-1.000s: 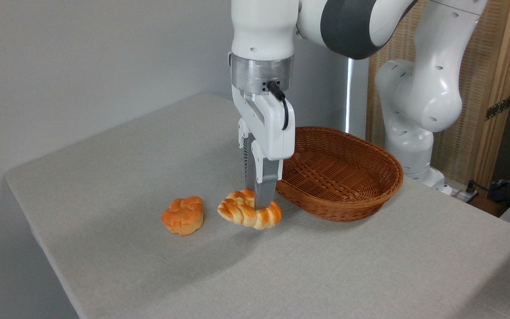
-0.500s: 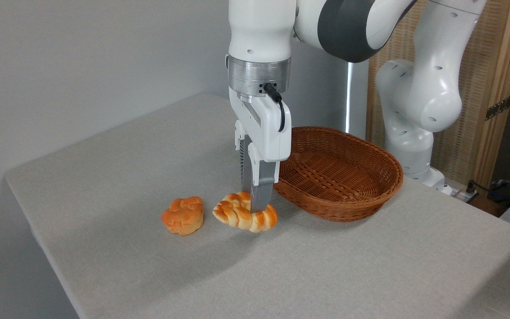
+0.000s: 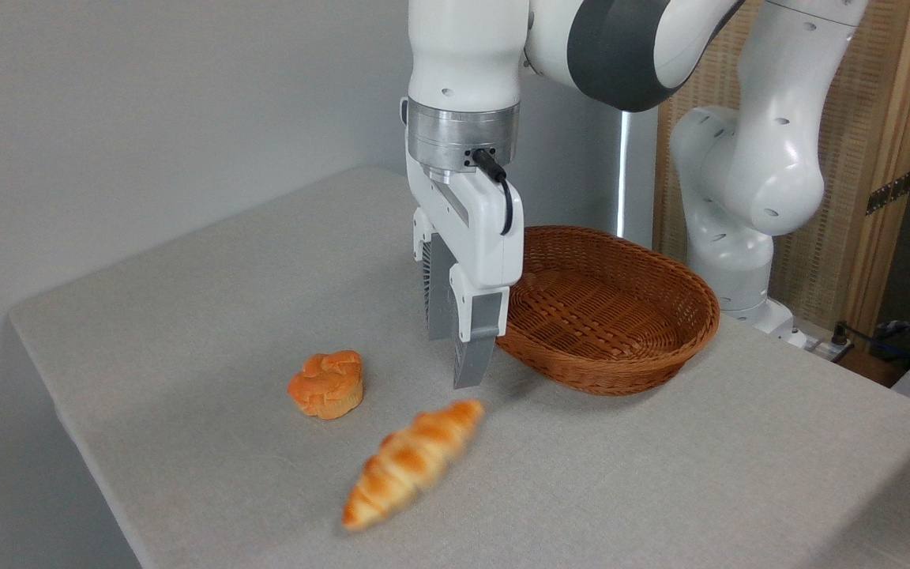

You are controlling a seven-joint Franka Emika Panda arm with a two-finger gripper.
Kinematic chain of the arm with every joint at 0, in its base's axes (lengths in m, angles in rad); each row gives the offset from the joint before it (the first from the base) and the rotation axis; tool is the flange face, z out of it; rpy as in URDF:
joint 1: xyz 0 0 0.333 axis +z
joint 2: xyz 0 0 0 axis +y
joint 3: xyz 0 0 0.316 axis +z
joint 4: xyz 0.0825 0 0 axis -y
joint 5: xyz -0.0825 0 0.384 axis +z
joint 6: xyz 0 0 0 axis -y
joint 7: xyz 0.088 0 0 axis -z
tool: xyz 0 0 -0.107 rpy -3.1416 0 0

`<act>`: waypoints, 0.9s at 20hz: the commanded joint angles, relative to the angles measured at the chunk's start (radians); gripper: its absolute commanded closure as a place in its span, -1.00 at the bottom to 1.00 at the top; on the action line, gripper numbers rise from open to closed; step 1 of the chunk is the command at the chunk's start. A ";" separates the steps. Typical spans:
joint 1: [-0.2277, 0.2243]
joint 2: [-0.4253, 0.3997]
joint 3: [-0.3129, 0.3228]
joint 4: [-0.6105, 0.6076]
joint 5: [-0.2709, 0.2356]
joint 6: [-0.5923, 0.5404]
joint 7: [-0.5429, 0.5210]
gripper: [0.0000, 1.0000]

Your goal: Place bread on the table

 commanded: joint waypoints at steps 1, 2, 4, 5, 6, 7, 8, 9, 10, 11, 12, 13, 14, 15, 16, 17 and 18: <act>-0.019 -0.012 0.007 0.026 -0.032 -0.040 -0.171 -1.00; -0.019 -0.012 0.005 0.053 -0.042 -0.078 -0.199 -1.00; -0.019 0.000 -0.001 0.146 -0.063 -0.203 -0.221 -1.00; -0.018 0.009 -0.007 0.194 -0.082 -0.260 -0.230 -1.00; -0.013 0.024 -0.012 0.232 -0.098 -0.311 -0.245 -1.00; -0.009 0.035 -0.025 0.274 -0.109 -0.345 -0.274 -1.00; -0.001 0.050 -0.066 0.303 -0.112 -0.359 -0.317 -1.00; 0.022 0.063 -0.103 0.312 -0.112 -0.357 -0.354 -1.00; 0.048 0.075 -0.143 0.317 -0.112 -0.356 -0.373 -1.00; 0.080 0.090 -0.192 0.332 -0.112 -0.359 -0.376 -1.00; 0.118 0.106 -0.244 0.352 -0.114 -0.365 -0.377 -1.00; 0.157 0.124 -0.292 0.369 -0.118 -0.373 -0.379 -1.00; 0.190 0.144 -0.333 0.386 -0.126 -0.377 -0.382 -1.00; 0.220 0.165 -0.366 0.400 -0.126 -0.391 -0.384 -1.00; 0.243 0.190 -0.395 0.417 -0.119 -0.415 -0.385 -1.00; 0.258 0.216 -0.416 0.441 -0.112 -0.443 -0.390 -1.00; 0.267 0.233 -0.423 0.457 -0.111 -0.456 -0.402 -1.00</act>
